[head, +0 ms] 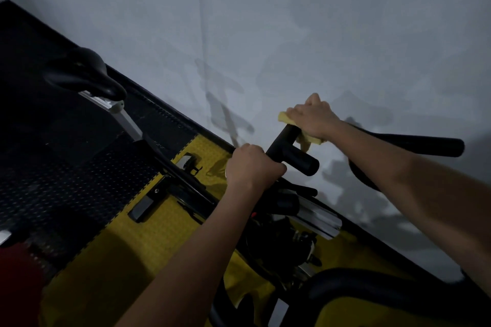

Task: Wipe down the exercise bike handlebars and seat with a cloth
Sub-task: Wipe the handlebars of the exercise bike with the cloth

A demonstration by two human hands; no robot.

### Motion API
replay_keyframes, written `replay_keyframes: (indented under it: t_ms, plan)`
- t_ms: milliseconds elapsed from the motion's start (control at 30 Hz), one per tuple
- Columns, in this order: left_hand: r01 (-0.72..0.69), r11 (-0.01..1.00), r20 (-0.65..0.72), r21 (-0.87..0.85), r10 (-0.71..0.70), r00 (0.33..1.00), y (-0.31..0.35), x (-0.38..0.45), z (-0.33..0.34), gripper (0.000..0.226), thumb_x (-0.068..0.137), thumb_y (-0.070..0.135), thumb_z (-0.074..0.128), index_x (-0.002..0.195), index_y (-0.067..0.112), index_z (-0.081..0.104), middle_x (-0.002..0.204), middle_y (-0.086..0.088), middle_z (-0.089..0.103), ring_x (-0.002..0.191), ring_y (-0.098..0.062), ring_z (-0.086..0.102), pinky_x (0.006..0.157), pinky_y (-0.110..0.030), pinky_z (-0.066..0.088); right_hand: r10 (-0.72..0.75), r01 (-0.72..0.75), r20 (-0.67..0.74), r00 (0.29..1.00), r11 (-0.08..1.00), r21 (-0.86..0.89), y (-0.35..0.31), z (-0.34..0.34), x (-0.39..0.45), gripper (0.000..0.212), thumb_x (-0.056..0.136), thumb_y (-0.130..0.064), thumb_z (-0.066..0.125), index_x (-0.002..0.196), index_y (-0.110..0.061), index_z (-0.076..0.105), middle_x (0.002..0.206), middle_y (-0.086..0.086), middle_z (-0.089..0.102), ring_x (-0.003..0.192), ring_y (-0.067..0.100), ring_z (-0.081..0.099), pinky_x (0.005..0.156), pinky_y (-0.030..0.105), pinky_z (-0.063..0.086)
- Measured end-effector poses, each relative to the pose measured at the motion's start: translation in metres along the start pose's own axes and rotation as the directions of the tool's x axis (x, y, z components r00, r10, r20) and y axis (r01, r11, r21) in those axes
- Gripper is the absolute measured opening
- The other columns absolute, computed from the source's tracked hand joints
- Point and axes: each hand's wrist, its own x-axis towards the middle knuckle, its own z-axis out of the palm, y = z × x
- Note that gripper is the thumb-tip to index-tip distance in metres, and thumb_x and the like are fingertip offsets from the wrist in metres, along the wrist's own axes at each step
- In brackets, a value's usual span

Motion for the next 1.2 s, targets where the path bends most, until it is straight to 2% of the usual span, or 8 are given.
replay_keyframes:
  t_ms: [167,233,333,567,733,833,1000,1200]
  plan:
    - [0.019,1.0,0.016,-0.02,-0.018,1.0,0.001,0.001,-0.001,0.032,0.064,0.041,0.07,0.08,0.013,0.071,0.07,-0.002,0.068,0.061,-0.02,0.068,0.056,-0.03,0.058,-0.095,0.051,-0.109,0.99,0.936,-0.349,0.0,0.009,0.016,0.053,0.102,-0.042,0.022,0.12,-0.026,0.069,0.137,0.004,0.046,0.122,0.03,0.036,0.104,0.042,0.027]
    - [0.025,1.0,0.025,-0.011,-0.025,0.999,0.001,0.0,-0.002,0.032,0.065,0.041,0.07,0.08,0.013,0.072,0.071,-0.002,0.068,0.062,-0.02,0.068,0.052,-0.027,0.053,-0.181,0.148,-0.099,0.979,0.952,-0.269,0.005,0.014,0.01,0.047,0.104,-0.038,0.024,0.111,-0.029,0.07,0.145,-0.002,0.049,0.137,0.026,0.034,0.119,0.044,0.017]
    - [0.042,0.999,0.044,-0.026,-0.04,0.998,0.002,0.002,-0.003,0.032,0.064,0.04,0.07,0.079,0.011,0.071,0.071,-0.003,0.069,0.061,-0.02,0.067,0.048,-0.024,0.047,-0.326,0.325,-0.043,0.944,0.945,-0.04,0.003,0.021,-0.005,0.037,0.106,-0.032,0.029,0.075,-0.036,0.049,0.093,-0.013,0.059,0.103,0.016,0.054,0.121,0.046,0.017]
    - [0.027,1.0,0.064,-0.009,-0.027,0.998,0.002,0.008,-0.003,0.032,0.06,0.04,0.066,0.076,0.012,0.071,0.066,-0.003,0.069,0.055,-0.019,0.062,0.046,-0.024,0.042,-0.518,0.518,-0.045,0.854,0.855,0.003,0.013,0.024,-0.007,0.042,0.101,-0.042,0.027,0.084,-0.018,0.058,0.084,-0.006,0.06,0.088,0.002,0.05,0.107,0.027,0.026]
    - [0.039,0.999,0.079,-0.026,-0.037,0.996,0.002,0.006,-0.003,0.027,0.057,0.039,0.067,0.072,0.018,0.071,0.063,-0.001,0.07,0.057,-0.019,0.069,0.053,-0.033,0.058,-0.226,0.229,0.047,0.973,0.969,-0.096,0.009,0.001,0.033,0.043,0.098,-0.04,0.04,0.064,-0.014,0.048,0.07,0.005,0.055,0.074,0.027,0.055,0.065,0.036,0.034]
    - [0.051,0.998,0.081,-0.037,-0.048,0.996,0.004,0.004,-0.005,0.027,0.058,0.039,0.069,0.074,0.017,0.072,0.064,-0.002,0.071,0.058,-0.019,0.07,0.053,-0.033,0.059,-0.004,0.028,0.134,0.991,0.983,-0.179,-0.001,-0.012,0.045,0.037,0.095,-0.044,0.044,0.074,-0.015,0.055,0.08,0.005,0.059,0.072,0.02,0.054,0.065,0.034,0.036]
    - [0.081,0.994,0.096,-0.072,-0.074,0.993,0.005,0.005,-0.007,0.028,0.055,0.039,0.07,0.071,0.016,0.071,0.063,-0.003,0.07,0.057,-0.021,0.069,0.05,-0.03,0.055,0.012,0.082,0.314,0.949,0.955,-0.284,-0.019,-0.017,0.042,0.043,0.09,-0.046,0.048,0.08,-0.012,0.072,0.081,0.004,0.068,0.076,0.021,0.06,0.073,0.036,0.044]
    - [0.06,0.996,0.067,-0.06,-0.056,0.996,0.004,0.006,-0.004,0.031,0.055,0.041,0.07,0.07,0.014,0.072,0.062,-0.003,0.068,0.051,-0.02,0.061,0.046,-0.026,0.045,-0.402,0.409,0.085,0.912,0.906,-0.11,0.009,0.012,0.019,0.037,0.094,-0.044,0.034,0.069,-0.026,0.054,0.076,0.0,0.06,0.08,0.026,0.056,0.082,0.047,0.047]
